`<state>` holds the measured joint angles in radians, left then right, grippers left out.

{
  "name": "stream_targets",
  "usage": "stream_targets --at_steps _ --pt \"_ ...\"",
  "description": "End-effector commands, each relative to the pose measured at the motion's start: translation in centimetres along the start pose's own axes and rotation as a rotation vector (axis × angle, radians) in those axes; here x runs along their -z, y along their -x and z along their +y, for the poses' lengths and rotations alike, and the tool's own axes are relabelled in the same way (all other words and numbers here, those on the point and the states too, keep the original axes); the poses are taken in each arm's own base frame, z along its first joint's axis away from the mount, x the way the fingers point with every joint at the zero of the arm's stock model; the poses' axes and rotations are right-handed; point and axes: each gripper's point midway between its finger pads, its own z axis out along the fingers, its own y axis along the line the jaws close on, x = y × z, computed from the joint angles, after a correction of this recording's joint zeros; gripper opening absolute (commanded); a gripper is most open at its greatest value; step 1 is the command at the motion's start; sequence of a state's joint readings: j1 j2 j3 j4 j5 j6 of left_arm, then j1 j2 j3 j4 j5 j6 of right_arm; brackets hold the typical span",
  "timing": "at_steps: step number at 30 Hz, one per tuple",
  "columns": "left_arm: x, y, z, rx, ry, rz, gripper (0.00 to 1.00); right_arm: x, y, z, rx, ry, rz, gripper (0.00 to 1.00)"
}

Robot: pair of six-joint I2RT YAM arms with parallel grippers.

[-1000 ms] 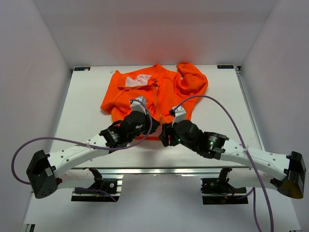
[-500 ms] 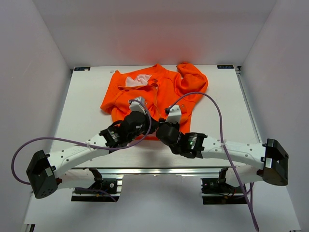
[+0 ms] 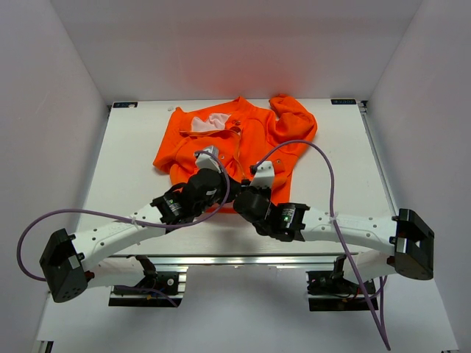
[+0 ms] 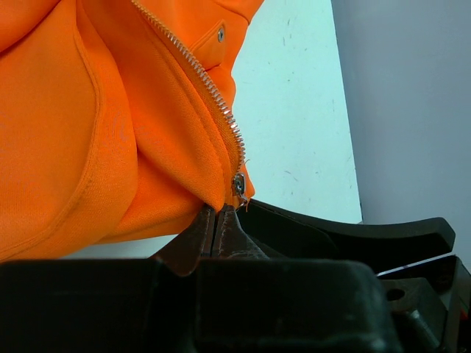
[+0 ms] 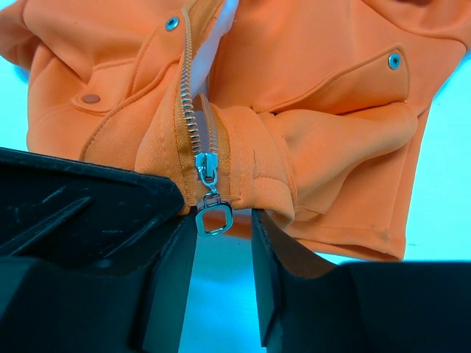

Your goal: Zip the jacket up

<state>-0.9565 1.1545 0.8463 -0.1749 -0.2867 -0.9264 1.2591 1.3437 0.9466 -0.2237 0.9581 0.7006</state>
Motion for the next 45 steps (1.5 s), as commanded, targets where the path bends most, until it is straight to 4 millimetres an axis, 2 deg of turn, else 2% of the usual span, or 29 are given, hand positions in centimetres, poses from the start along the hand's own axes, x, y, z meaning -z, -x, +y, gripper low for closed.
stream_targets --at_steps 1,8,11,12,21,26,31,33,34,36,37,38,41,45 --pt "1.1 0.0 -2.3 0.030 -0.095 0.022 0.00 0.0 4.1 1.6 -0.170 0.010 -0.134 0.41" --pt "1.1 -0.1 -2.3 0.030 -0.100 0.029 0.00 -0.1 4.4 1.8 -0.154 0.008 -0.141 0.25" --pt "1.2 -0.1 -2.3 0.030 -0.099 0.027 0.00 0.0 4.1 1.5 -0.144 0.007 -0.133 0.10" --pt "1.2 -0.2 -2.2 0.029 -0.097 0.029 0.00 0.2 4.3 1.4 -0.148 0.009 -0.134 0.00" --pt "1.1 -0.5 -1.6 0.012 -0.073 0.041 0.00 1.2 4.1 0.3 -0.131 0.039 -0.118 0.00" --pt "1.0 -0.8 -1.1 -0.016 -0.058 0.052 0.00 1.9 3.9 0.6 -0.076 0.118 -0.101 0.00" --pt "0.8 -1.1 -0.1 -0.077 -0.009 0.066 0.00 2.7 2.3 2.0 0.044 0.277 0.013 0.00" --pt "0.7 -1.4 0.3 -0.112 0.000 0.079 0.00 2.7 1.7 1.5 0.089 0.303 0.068 0.00" --pt "0.7 -1.6 0.5 -0.122 0.004 0.088 0.00 3.1 1.3 2.0 0.093 0.355 0.109 0.00" --pt "0.7 -2.0 0.9 -0.158 0.012 0.109 0.00 2.8 0.8 1.0 0.123 0.367 0.171 0.00" --pt "0.7 -2.1 1.0 -0.166 0.016 0.114 0.00 3.1 0.5 1.3 0.130 0.411 0.209 0.00" --pt "0.7 -2.4 1.3 -0.182 0.018 0.129 0.00 3.1 0.0 0.9 0.147 0.410 0.238 0.00" --pt "0.9 -2.8 2.0 -0.237 0.031 0.149 0.00 3.3 0.0 0.4 0.211 0.445 0.263 0.00" --pt "1.3 -3.5 2.4 -0.295 0.019 0.189 0.00 4.1 -0.8 1.1 0.294 0.546 0.309 0.00"
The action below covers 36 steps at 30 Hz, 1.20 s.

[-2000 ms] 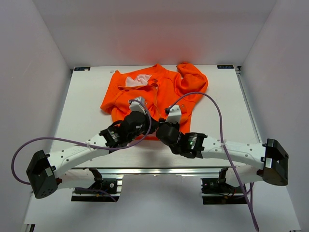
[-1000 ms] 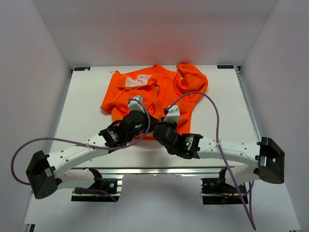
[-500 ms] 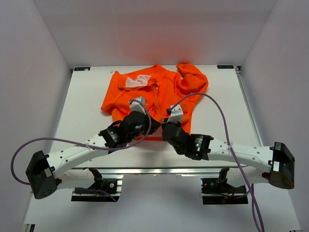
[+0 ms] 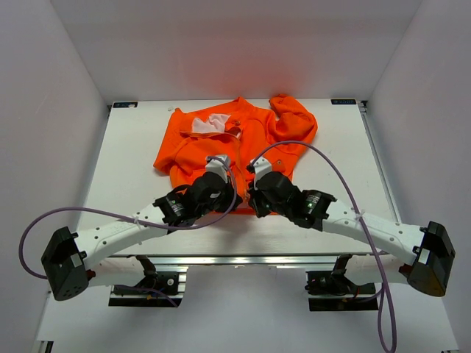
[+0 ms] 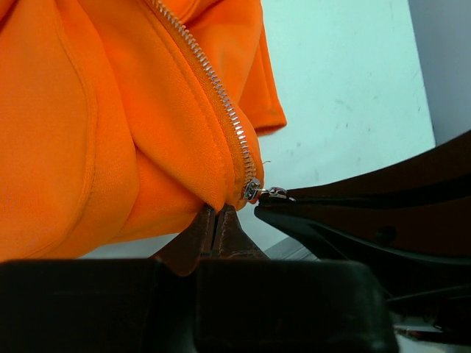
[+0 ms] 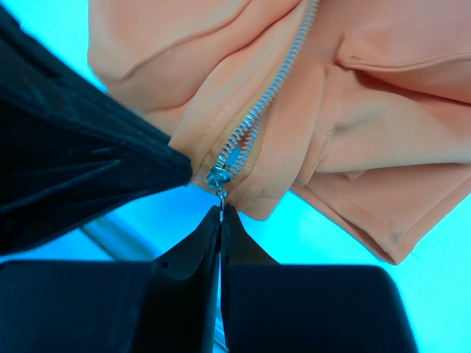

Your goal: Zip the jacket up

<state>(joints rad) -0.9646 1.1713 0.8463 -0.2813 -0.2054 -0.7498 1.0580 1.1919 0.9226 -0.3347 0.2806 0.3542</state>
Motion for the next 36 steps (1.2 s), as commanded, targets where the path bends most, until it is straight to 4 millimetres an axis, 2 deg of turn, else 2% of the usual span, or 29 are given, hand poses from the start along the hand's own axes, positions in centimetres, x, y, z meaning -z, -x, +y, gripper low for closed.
stream_targets --at_steps 1,5,9,14,16,17,20,22,23,24,25,27,28,29,30,31,32,33,34,36 --pt "0.8 -0.7 0.0 -0.096 -0.019 0.053 0.00 1.4 1.1 1.4 0.098 0.105 0.011 0.00" --pt "1.3 -2.0 -0.1 -0.133 -0.050 0.117 0.00 0.2 0.9 -0.1 0.130 0.011 0.047 0.00" --pt "2.6 -3.5 0.5 -0.138 -0.054 0.189 0.00 -0.7 2.3 -2.4 0.157 -0.146 0.020 0.00" --pt "4.8 -6.0 2.2 -0.108 -0.003 0.312 0.00 -2.8 3.1 -1.8 0.224 -0.135 0.004 0.00" --pt "5.5 -7.7 2.4 -0.086 -0.012 0.385 0.00 -3.5 3.2 -1.5 0.233 -0.120 -0.009 0.00" --pt "5.6 -8.1 2.5 -0.072 -0.012 0.401 0.00 -3.9 3.9 -1.2 0.227 -0.115 -0.042 0.00" --pt "6.1 -10.1 3.0 -0.039 -0.014 0.474 0.00 -4.7 5.8 -2.1 0.215 -0.167 -0.096 0.00" --pt "6.4 -11.3 3.4 -0.016 -0.016 0.512 0.00 -5.8 6.1 -2.6 0.207 -0.179 -0.093 0.00" --pt "6.8 -11.9 3.0 0.007 -0.038 0.544 0.00 -6.2 7.1 -3.5 0.186 -0.195 -0.106 0.00" --pt "7.0 -12.3 3.0 0.021 -0.048 0.560 0.00 -6.7 7.8 -3.6 0.173 -0.184 -0.126 0.00" --pt "7.3 -13.0 3.2 0.035 -0.055 0.576 0.00 -7.8 7.6 -4.2 0.173 -0.195 -0.110 0.00" --pt "7.8 -13.9 3.2 0.070 -0.067 0.614 0.00 -9.0 9.2 -6.0 0.150 -0.227 -0.140 0.00" --pt "8.1 -14.6 3.7 0.079 -0.058 0.632 0.00 -10.3 8.8 -6.9 0.155 -0.247 -0.116 0.00" --pt "8.3 -14.9 3.8 0.095 -0.049 0.646 0.00 -10.8 9.4 -8.4 0.142 -0.278 -0.120 0.00" --pt "8.5 -15.2 3.9 0.103 -0.047 0.659 0.00 -11.2 10.8 -9.0 0.133 -0.297 -0.143 0.00" --pt "8.8 -15.4 4.1 0.109 -0.037 0.673 0.00 -12.5 10.8 -9.8 0.141 -0.314 -0.134 0.00" --pt "9.0 -15.9 4.4 0.123 -0.027 0.690 0.00 -12.9 11.5 -11.1 0.132 -0.339 -0.144 0.00" --pt "9.3 -16.2 4.3 0.136 -0.032 0.712 0.00 -13.1 13.2 -11.5 0.129 -0.348 -0.177 0.00" --pt "9.7 -16.5 4.4 0.147 -0.026 0.722 0.00 -14.2 13.3 -13.2 0.120 -0.378 -0.169 0.00" --pt "10.3 -17.4 5.1 0.178 0.003 0.759 0.00 -15.8 15.4 -14.9 0.109 -0.402 -0.192 0.00"
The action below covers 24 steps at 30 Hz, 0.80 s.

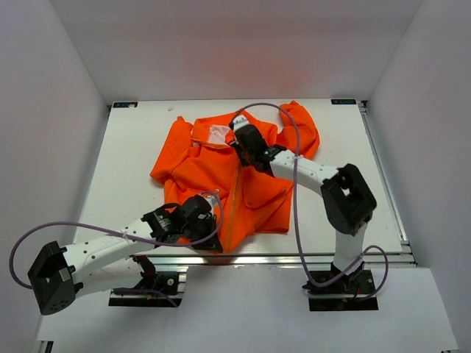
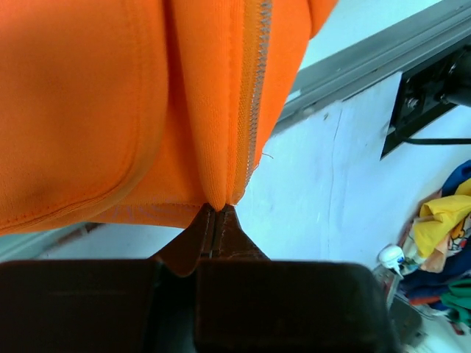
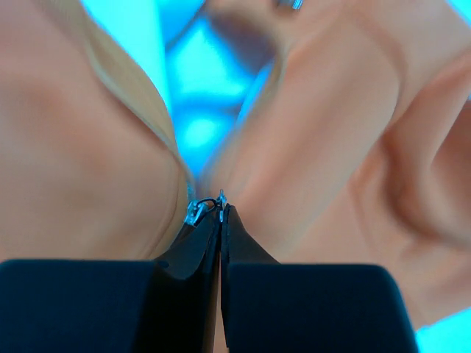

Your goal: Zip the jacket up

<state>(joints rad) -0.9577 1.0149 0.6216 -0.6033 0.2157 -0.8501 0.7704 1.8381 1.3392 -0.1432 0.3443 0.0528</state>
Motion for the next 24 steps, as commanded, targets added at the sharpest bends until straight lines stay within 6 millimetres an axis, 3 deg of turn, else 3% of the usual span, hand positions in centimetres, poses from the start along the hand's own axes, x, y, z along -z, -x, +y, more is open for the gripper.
stream_targets --at_steps 1,2,3,4,5,6,7,8,9,10,11,13,16,19,20,21,22,23,24 --pt "1.3 -4.9 1.0 0.083 0.003 0.199 0.00 -2.3 8.3 -5.2 -0.066 -0.129 -0.203 0.00" --pt "1.4 -5.4 1.3 0.097 0.012 0.215 0.00 -4.1 9.7 -7.0 -0.076 -0.159 -0.218 0.00" --pt "1.4 -5.5 1.5 0.108 0.018 0.218 0.00 -5.8 8.0 -7.8 -0.057 -0.177 -0.176 0.00" --pt "1.4 -5.9 1.7 0.119 0.020 0.230 0.00 -6.0 11.9 -10.3 -0.092 -0.220 -0.264 0.00" --pt "1.4 -6.1 1.8 0.134 0.023 0.235 0.00 -6.9 12.8 -11.6 -0.102 -0.248 -0.281 0.00" --pt "1.2 -6.3 2.0 0.143 0.031 0.239 0.00 -9.7 11.8 -12.3 -0.108 -0.264 -0.256 0.00" --pt "1.1 -6.3 2.2 0.156 0.041 0.238 0.00 -9.3 15.7 -15.0 -0.150 -0.303 -0.351 0.00" --pt "1.2 -6.3 2.3 0.162 0.049 0.239 0.00 -10.0 16.7 -16.3 -0.167 -0.321 -0.381 0.00" --pt "1.2 -6.6 2.5 0.171 0.058 0.248 0.00 -12.8 15.5 -17.2 -0.178 -0.337 -0.366 0.00" --pt "1.2 -6.7 2.6 0.181 0.060 0.252 0.00 -13.3 16.3 -19.1 -0.197 -0.363 -0.398 0.00" --pt "1.3 -6.9 2.6 0.195 0.058 0.255 0.00 -12.3 19.5 -20.3 -0.213 -0.365 -0.489 0.00" --pt "1.3 -6.8 2.5 0.207 0.049 0.246 0.00 -13.2 20.3 -21.8 -0.214 -0.388 -0.573 0.00" --pt "1.1 -7.0 2.6 0.225 0.058 0.254 0.00 -13.1 21.3 -22.5 -0.194 -0.371 -0.654 0.00" --pt "1.0 -6.7 2.8 0.220 0.091 0.253 0.00 -12.8 22.4 -21.1 -0.132 -0.290 -0.690 0.00" --pt "1.1 -5.9 2.4 0.205 0.090 0.231 0.00 -12.7 22.6 -20.2 -0.113 -0.235 -0.693 0.04" --pt "1.1 -5.1 2.9 0.201 0.141 0.193 0.00 -12.0 22.8 -19.8 -0.103 -0.210 -0.688 0.20" --pt "1.2 -4.0 2.4 0.182 0.142 0.163 0.09 -11.5 22.9 -19.5 -0.098 -0.190 -0.685 0.52" --pt "1.5 -1.9 0.8 0.113 0.118 0.113 0.31 -10.9 22.9 -19.0 -0.108 -0.166 -0.686 0.67" --pt "1.6 -0.1 1.0 0.079 0.164 0.040 0.82 -9.4 22.7 -19.0 -0.116 -0.160 -0.673 0.89"
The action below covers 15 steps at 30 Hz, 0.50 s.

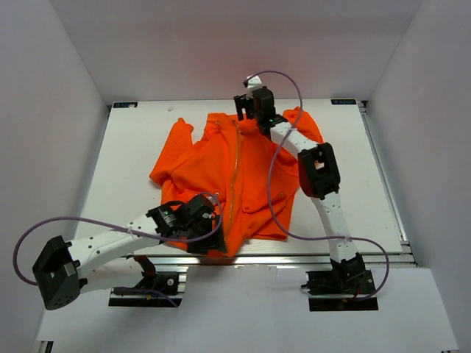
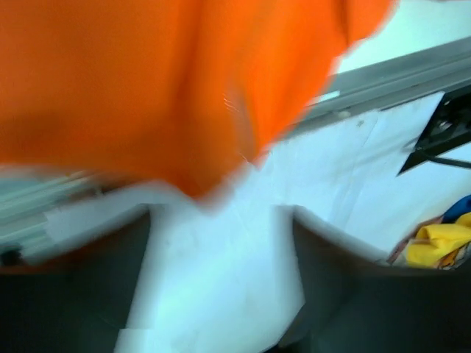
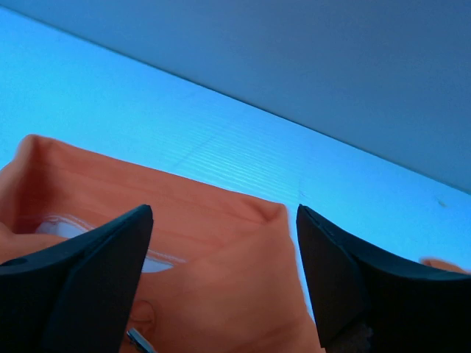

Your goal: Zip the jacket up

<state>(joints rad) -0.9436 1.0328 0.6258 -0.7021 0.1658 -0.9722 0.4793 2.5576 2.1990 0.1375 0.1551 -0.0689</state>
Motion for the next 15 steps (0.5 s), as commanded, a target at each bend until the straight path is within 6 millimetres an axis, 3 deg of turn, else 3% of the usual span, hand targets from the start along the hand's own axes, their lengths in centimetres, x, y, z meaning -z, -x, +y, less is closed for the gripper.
stream_targets --at_steps 1,2,3,5,6,7,8,9,10,11,12,13,14,15 --pt "2.1 1.7 -1.2 -0.090 0.078 -0.035 0.98 5.2 13.0 -5.9 -0.027 -0.072 -0.293 0.89" --pt "2.9 3.7 -2.6 -0.108 0.095 -0.091 0.98 6.0 12.9 -5.9 -0.041 -0.073 -0.267 0.89" --pt "3.5 4.5 -2.1 -0.114 0.154 -0.118 0.98 8.0 14.9 -6.3 -0.059 -0.076 -0.277 0.89" --pt "4.3 6.8 -2.0 -0.114 0.222 -0.210 0.98 10.0 13.6 -7.2 -0.095 -0.131 -0.167 0.89" --pt "5.1 7.9 -2.6 -0.112 0.232 -0.251 0.98 12.6 16.0 -7.9 -0.162 -0.165 -0.190 0.89" --pt "5.7 9.4 -2.5 -0.115 0.263 -0.315 0.98 13.7 14.4 -8.4 -0.185 -0.197 -0.141 0.89" --pt "6.5 10.8 -2.3 -0.098 0.281 -0.362 0.98 15.2 14.2 -9.3 -0.209 -0.248 -0.120 0.89" --pt "7.8 12.6 -2.9 -0.088 0.281 -0.417 0.98 18.5 15.5 -9.7 -0.253 -0.258 -0.115 0.89" --pt "9.0 14.6 -2.1 -0.089 0.326 -0.481 0.98 19.7 13.0 -10.1 -0.270 -0.274 -0.052 0.89" --pt "10.6 17.3 -0.3 -0.003 0.373 -0.553 0.98 23.0 13.2 -10.9 -0.305 -0.299 -0.027 0.89" --pt "11.7 19.2 0.5 0.031 0.388 -0.606 0.98 24.4 11.9 -11.3 -0.344 -0.316 0.017 0.89" --pt "13.3 21.1 1.6 0.048 0.402 -0.663 0.98 25.8 10.5 -13.2 -0.460 -0.370 0.043 0.89" --pt "15.2 23.3 4.4 0.159 0.435 -0.727 0.98 26.9 6.6 -13.5 -0.504 -0.382 0.137 0.89" --pt "16.3 25.0 4.7 0.193 0.402 -0.778 0.98 29.3 5.8 -14.2 -0.545 -0.393 0.151 0.89"
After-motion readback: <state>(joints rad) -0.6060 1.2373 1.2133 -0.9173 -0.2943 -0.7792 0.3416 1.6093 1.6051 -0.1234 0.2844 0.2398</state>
